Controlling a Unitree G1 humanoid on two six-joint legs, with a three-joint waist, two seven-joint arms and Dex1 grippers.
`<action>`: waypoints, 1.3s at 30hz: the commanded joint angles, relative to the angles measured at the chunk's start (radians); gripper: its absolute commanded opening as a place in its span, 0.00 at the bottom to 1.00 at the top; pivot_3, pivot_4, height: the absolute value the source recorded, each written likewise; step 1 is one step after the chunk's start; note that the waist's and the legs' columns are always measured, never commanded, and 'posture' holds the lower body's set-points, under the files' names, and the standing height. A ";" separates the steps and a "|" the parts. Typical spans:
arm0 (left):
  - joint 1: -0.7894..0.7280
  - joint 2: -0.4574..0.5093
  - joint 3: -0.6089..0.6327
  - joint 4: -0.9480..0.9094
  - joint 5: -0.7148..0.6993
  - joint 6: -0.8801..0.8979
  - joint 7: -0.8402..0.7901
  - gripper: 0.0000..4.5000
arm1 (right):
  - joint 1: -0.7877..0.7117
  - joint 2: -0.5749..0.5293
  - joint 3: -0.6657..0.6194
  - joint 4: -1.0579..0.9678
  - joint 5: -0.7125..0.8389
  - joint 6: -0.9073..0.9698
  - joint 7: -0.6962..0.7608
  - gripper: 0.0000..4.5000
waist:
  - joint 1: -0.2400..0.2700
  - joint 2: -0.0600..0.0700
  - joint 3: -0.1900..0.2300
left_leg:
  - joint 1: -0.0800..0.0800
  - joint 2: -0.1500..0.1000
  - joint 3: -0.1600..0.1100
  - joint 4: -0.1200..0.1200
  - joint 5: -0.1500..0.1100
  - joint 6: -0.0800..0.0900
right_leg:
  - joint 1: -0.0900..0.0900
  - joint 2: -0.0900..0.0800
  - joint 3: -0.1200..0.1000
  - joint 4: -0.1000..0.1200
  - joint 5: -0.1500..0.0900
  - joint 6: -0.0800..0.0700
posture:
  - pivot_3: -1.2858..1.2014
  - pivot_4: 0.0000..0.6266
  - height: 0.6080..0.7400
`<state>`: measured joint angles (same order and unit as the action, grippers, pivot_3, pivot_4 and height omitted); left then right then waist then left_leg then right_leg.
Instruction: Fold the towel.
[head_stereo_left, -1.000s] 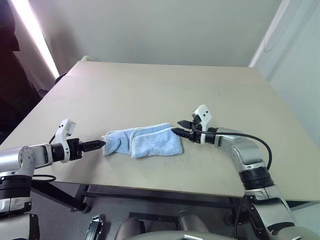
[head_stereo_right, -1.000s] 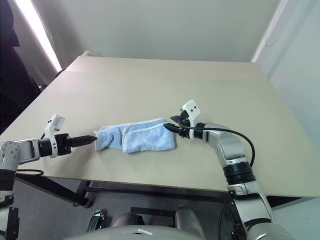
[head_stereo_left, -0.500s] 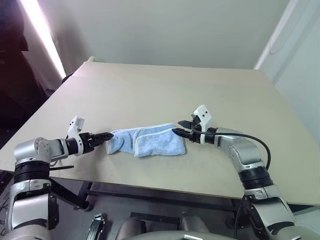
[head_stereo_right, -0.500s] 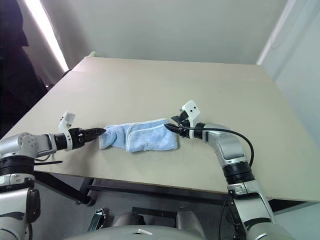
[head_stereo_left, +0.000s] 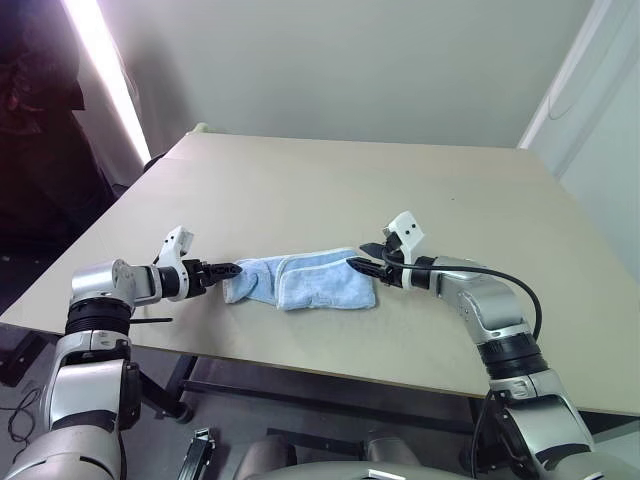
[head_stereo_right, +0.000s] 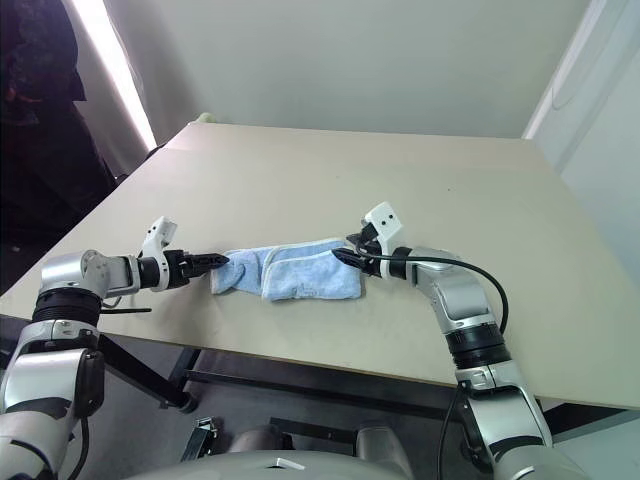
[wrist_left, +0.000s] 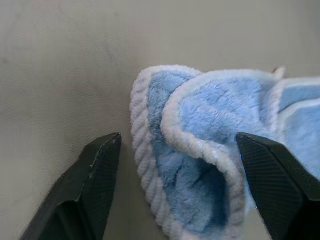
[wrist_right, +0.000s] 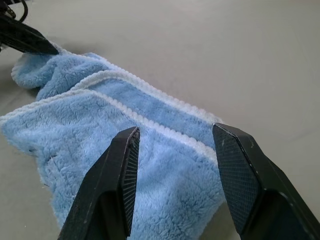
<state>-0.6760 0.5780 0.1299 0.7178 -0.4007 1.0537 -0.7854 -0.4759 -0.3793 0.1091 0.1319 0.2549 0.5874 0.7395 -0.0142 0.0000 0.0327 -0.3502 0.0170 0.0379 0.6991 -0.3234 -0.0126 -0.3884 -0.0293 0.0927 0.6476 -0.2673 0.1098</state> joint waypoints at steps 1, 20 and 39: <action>0.017 -0.048 -0.049 0.027 0.015 0.020 -0.020 0.55 | -0.020 -0.008 -0.013 -0.027 0.001 0.002 -0.008 0.54 | 0.000 0.000 0.000 | -0.001 -0.001 -0.002 0.000 0.000 0.000 | 0.000 0.000 0.000 0.000 0.000 -0.001 | 0.52 0.00 0.82; 0.039 -0.021 0.058 -0.114 -0.063 0.037 -0.109 0.00 | -0.045 -0.001 -0.013 0.022 -0.016 -0.016 -0.029 0.54 | -0.008 -0.006 0.004 | -0.027 -0.007 -0.008 -0.002 -0.001 0.003 | -0.018 -0.004 -0.003 0.000 0.000 0.008 | 0.52 0.00 0.82; 0.017 0.174 0.121 -0.285 -0.196 0.173 -0.184 0.00 | -0.034 -0.004 -0.040 -0.013 0.046 0.002 0.029 0.54 | -0.039 -0.011 0.007 | -0.028 -0.004 -0.008 -0.004 -0.001 0.003 | -0.019 -0.005 -0.003 0.000 0.000 0.007 | 0.52 0.00 0.82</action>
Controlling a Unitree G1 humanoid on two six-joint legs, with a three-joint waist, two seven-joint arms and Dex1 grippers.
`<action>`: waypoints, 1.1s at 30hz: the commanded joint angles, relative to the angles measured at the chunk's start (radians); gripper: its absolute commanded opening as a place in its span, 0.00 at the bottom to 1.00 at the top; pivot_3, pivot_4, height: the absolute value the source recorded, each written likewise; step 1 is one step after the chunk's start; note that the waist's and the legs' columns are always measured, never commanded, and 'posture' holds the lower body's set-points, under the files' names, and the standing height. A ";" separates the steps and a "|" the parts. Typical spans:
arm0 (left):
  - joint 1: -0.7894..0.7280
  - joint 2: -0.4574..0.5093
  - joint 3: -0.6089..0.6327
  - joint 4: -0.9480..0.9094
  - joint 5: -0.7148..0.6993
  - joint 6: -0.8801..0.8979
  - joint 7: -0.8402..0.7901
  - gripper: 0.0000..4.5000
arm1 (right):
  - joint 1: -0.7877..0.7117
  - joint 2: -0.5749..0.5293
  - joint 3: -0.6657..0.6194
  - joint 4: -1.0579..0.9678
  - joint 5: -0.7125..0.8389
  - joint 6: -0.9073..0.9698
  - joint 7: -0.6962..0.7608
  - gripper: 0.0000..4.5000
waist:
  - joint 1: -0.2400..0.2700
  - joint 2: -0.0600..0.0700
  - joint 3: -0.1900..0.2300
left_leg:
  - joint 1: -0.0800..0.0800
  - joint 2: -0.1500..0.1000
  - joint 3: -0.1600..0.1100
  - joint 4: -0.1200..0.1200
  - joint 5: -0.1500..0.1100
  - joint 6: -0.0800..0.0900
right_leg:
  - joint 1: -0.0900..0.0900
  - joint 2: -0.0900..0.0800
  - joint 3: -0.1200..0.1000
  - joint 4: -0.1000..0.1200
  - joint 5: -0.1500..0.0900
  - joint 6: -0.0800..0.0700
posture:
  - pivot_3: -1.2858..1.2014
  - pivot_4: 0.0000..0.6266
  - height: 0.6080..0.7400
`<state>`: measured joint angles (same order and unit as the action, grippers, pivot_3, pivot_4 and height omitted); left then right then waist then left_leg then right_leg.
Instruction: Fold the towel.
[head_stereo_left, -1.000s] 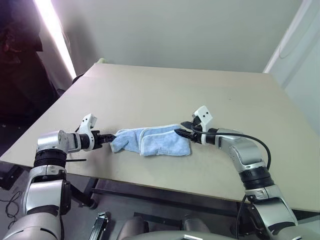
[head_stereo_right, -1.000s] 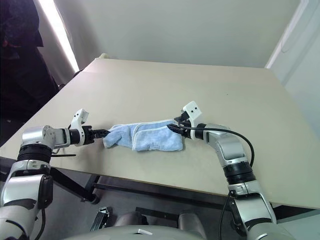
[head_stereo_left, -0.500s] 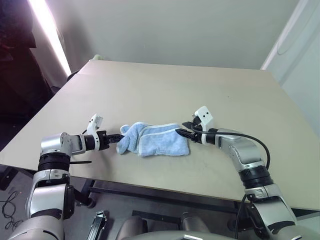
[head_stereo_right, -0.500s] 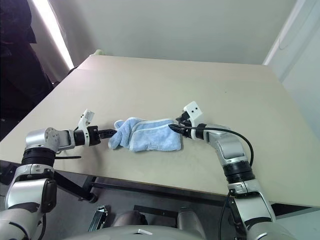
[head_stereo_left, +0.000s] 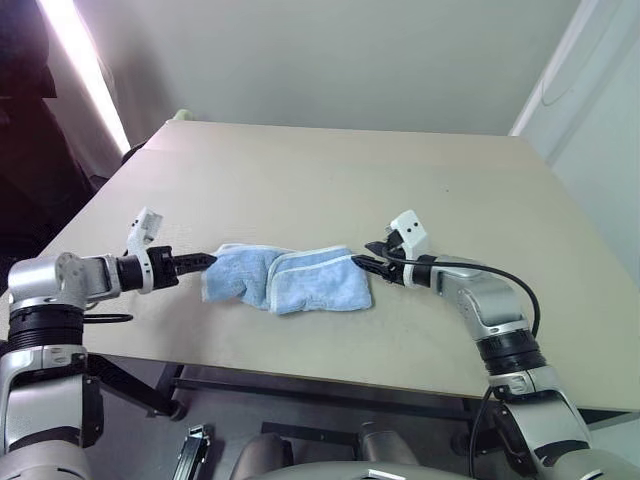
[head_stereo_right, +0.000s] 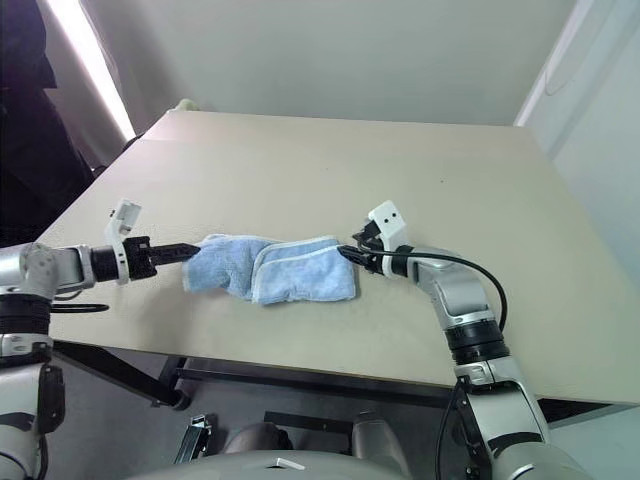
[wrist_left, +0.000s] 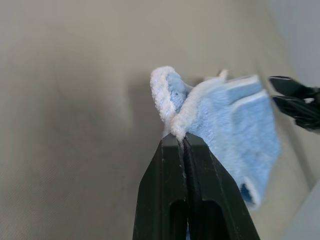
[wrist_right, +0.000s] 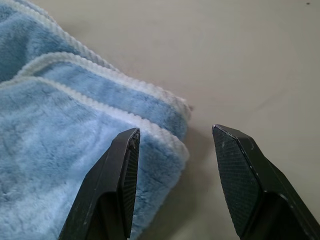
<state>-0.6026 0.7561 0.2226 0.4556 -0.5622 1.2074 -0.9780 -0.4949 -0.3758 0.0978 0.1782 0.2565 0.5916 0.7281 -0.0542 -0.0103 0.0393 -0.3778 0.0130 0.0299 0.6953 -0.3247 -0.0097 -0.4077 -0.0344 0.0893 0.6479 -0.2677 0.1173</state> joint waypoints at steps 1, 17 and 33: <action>-0.073 -0.014 0.025 -0.026 -0.040 0.023 0.014 0.00 | -0.010 -0.013 -0.032 -0.075 0.058 -0.003 0.061 0.54 | 0.003 -0.001 0.001 | 0.000 0.000 0.000 0.000 0.000 0.000 | 0.000 0.000 0.000 0.000 0.000 0.000 | 0.52 0.00 0.82; -0.258 -0.320 -0.124 0.042 -0.043 0.095 0.127 0.00 | 0.046 -0.120 -0.105 -0.186 0.172 0.003 0.181 0.54 | 0.014 -0.002 0.002 | 0.000 -0.001 -0.001 0.001 0.000 0.000 | 0.001 0.003 0.000 0.000 0.000 0.000 | 0.52 0.00 0.82; -0.411 -0.441 -0.113 0.215 0.013 0.072 0.273 0.00 | 0.090 -0.106 -0.091 -0.216 0.176 0.003 0.141 0.54 | 0.006 -0.003 0.002 | -0.001 -0.002 0.000 0.000 0.000 0.000 | -0.001 0.004 0.002 0.000 0.000 0.000 | 0.52 0.00 0.82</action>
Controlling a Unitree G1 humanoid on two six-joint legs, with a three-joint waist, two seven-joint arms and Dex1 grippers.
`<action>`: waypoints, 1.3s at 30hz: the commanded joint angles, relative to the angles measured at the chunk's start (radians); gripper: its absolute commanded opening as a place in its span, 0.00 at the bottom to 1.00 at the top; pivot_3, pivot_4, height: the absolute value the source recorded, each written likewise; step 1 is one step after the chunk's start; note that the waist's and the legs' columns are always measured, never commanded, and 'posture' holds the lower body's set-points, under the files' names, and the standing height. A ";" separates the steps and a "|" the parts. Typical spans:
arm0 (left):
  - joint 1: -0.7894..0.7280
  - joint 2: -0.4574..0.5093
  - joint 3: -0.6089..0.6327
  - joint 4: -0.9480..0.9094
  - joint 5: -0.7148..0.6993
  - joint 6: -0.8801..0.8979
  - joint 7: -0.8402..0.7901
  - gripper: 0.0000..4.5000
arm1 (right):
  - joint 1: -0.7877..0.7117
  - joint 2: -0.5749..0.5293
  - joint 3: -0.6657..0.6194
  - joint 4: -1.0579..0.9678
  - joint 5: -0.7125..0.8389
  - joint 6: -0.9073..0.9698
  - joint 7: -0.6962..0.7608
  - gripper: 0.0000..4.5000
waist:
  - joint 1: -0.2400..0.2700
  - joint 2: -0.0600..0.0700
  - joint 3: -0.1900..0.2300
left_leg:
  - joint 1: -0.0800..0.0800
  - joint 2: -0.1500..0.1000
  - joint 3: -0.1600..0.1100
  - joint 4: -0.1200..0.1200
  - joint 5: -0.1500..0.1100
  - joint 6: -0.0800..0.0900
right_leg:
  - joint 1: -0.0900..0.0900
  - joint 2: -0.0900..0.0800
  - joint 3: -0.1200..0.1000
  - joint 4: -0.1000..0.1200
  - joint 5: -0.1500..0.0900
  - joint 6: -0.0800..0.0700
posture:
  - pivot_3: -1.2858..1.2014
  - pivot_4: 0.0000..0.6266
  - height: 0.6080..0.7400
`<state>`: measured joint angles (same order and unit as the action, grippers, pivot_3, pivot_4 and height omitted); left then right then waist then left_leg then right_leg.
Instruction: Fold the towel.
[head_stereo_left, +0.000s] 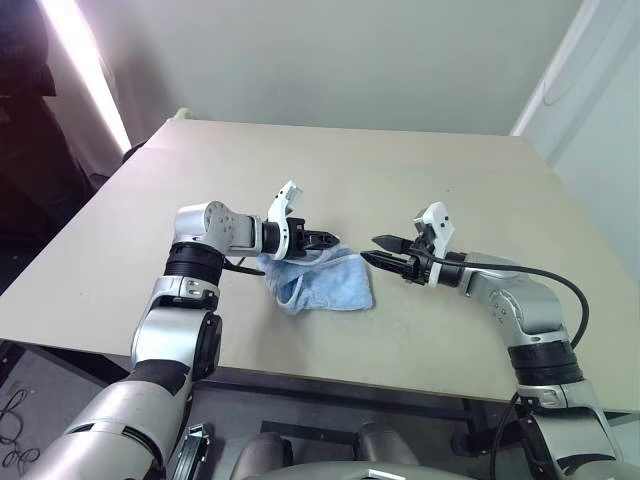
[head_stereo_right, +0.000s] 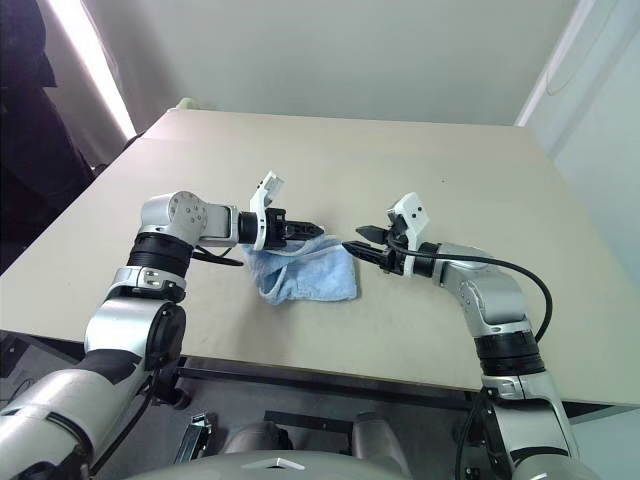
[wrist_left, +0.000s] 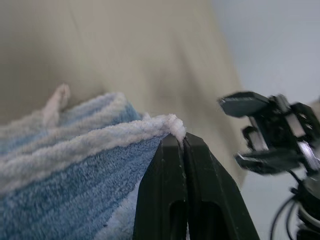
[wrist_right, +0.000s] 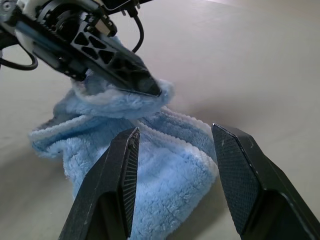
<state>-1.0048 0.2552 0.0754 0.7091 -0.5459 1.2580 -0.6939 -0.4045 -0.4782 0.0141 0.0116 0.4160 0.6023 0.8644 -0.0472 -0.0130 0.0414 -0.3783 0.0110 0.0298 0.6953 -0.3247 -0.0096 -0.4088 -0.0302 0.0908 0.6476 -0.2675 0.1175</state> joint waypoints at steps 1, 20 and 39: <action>0.005 0.085 0.036 -0.062 -0.011 0.039 -0.019 0.00 | 0.005 -0.004 -0.007 -0.053 0.018 -0.009 0.007 0.54 | -0.003 0.000 0.000 | 0.000 0.000 0.000 0.000 0.000 0.000 | -0.001 0.001 0.000 0.000 0.000 0.000 | 0.52 0.00 0.82; -0.055 -0.125 0.001 -0.046 -0.002 0.037 0.042 0.00 | -0.008 -0.010 -0.101 -0.035 0.082 0.005 -0.029 0.54 | 0.012 -0.001 0.001 | -0.003 -0.002 -0.002 0.002 0.000 0.000 | 0.000 -0.001 -0.001 0.000 0.000 0.000 | 0.52 0.00 0.82; 0.008 -0.218 -0.219 -0.137 0.095 -0.037 -0.120 0.52 | -0.013 0.003 -0.124 0.058 -0.009 -0.044 -0.186 0.54 | 0.003 -0.001 0.001 | -0.003 -0.002 -0.001 0.001 0.000 0.000 | -0.001 0.000 0.000 0.000 0.000 0.000 | 0.52 0.00 0.82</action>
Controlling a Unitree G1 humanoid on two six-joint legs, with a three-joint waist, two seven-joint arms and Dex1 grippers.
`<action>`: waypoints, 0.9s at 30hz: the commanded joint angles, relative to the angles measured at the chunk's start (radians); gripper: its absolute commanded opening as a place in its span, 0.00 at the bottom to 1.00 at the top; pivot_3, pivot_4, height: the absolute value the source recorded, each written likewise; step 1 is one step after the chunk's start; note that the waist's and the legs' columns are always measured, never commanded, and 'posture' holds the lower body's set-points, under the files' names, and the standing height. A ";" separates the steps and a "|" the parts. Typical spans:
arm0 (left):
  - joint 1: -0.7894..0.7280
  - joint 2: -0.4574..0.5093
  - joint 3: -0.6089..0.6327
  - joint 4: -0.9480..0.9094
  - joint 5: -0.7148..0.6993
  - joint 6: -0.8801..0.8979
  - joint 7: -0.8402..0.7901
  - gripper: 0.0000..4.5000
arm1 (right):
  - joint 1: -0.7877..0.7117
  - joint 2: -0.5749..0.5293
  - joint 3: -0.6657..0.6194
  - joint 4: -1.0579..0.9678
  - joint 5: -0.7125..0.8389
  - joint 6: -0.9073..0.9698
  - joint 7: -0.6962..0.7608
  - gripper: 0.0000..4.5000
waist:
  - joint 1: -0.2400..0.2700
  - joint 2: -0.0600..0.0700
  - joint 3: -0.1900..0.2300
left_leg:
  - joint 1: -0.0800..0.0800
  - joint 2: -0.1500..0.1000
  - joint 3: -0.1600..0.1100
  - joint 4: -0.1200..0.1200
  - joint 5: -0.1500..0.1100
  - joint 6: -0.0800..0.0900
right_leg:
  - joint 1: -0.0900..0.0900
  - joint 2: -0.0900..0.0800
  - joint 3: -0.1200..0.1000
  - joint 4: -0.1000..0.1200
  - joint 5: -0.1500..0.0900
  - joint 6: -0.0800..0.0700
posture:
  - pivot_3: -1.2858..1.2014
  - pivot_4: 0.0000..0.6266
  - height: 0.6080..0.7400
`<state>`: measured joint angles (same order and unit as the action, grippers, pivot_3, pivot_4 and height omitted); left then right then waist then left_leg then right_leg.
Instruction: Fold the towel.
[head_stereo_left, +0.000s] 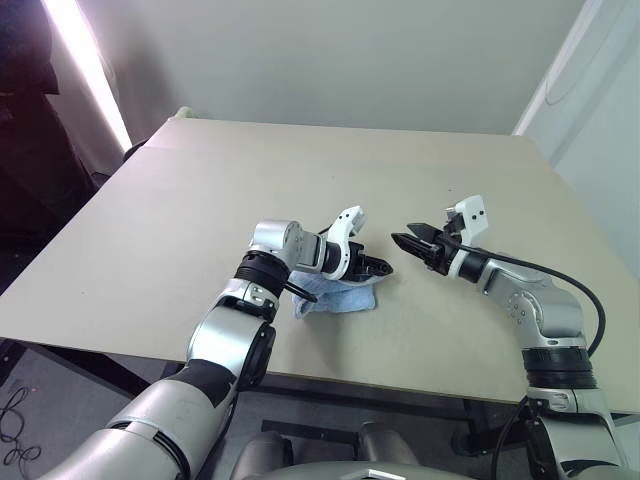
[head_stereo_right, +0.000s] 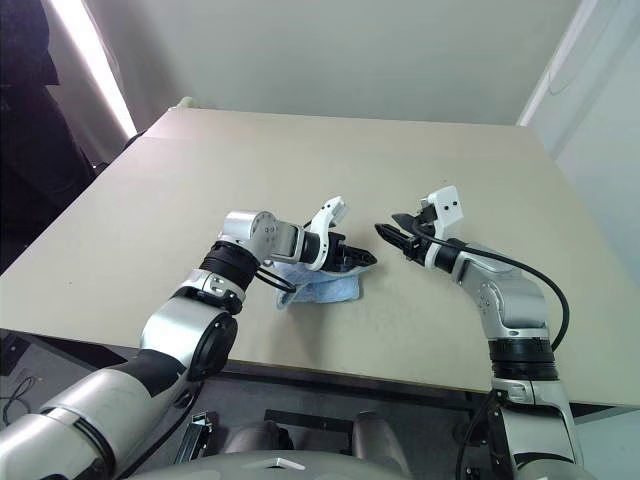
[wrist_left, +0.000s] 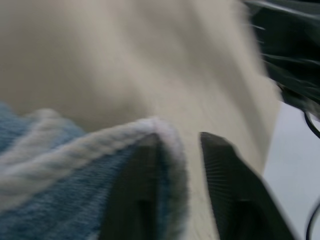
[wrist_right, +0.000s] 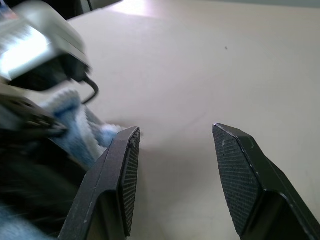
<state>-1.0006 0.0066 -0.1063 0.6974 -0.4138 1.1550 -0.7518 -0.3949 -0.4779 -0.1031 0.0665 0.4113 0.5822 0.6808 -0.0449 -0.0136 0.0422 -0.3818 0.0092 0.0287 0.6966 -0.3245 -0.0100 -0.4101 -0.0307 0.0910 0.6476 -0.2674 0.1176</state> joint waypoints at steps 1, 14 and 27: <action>0.018 0.055 -0.066 -0.176 -0.039 0.085 -0.080 0.59 | -0.027 0.005 -0.005 0.008 -0.006 -0.024 -0.003 0.54 | 0.000 0.000 0.000 | 0.000 0.000 0.000 0.000 0.000 0.000 | 0.000 0.000 0.000 0.000 0.000 0.000 | 0.52 0.00 0.82; 0.227 0.301 -0.108 -0.688 -0.103 -0.045 -0.193 0.59 | -0.078 0.038 0.008 0.062 -0.006 -0.031 0.015 0.54 | 0.002 0.001 0.000 | 0.002 0.002 0.001 0.001 0.000 0.000 | 0.001 0.000 0.001 0.001 0.000 0.000 | 0.52 0.00 0.82; 0.250 0.385 0.091 -0.698 -0.170 -0.144 -0.159 0.59 | -0.086 0.056 0.031 0.073 -0.009 -0.036 0.031 0.54 | -0.002 0.001 0.000 | 0.004 0.002 0.001 0.001 0.000 0.000 | 0.003 0.001 0.002 0.002 0.000 0.000 | 0.52 0.00 0.82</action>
<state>-0.7194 0.3716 -0.0787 0.0232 -0.5534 1.0137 -0.9090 -0.4539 -0.4242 -0.0657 0.1609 0.3946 0.5598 0.7051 -0.0468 -0.0129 0.0422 -0.3775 0.0112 0.0299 0.6976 -0.3243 -0.0102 -0.4074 -0.0297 0.0926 0.6495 -0.2673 0.1173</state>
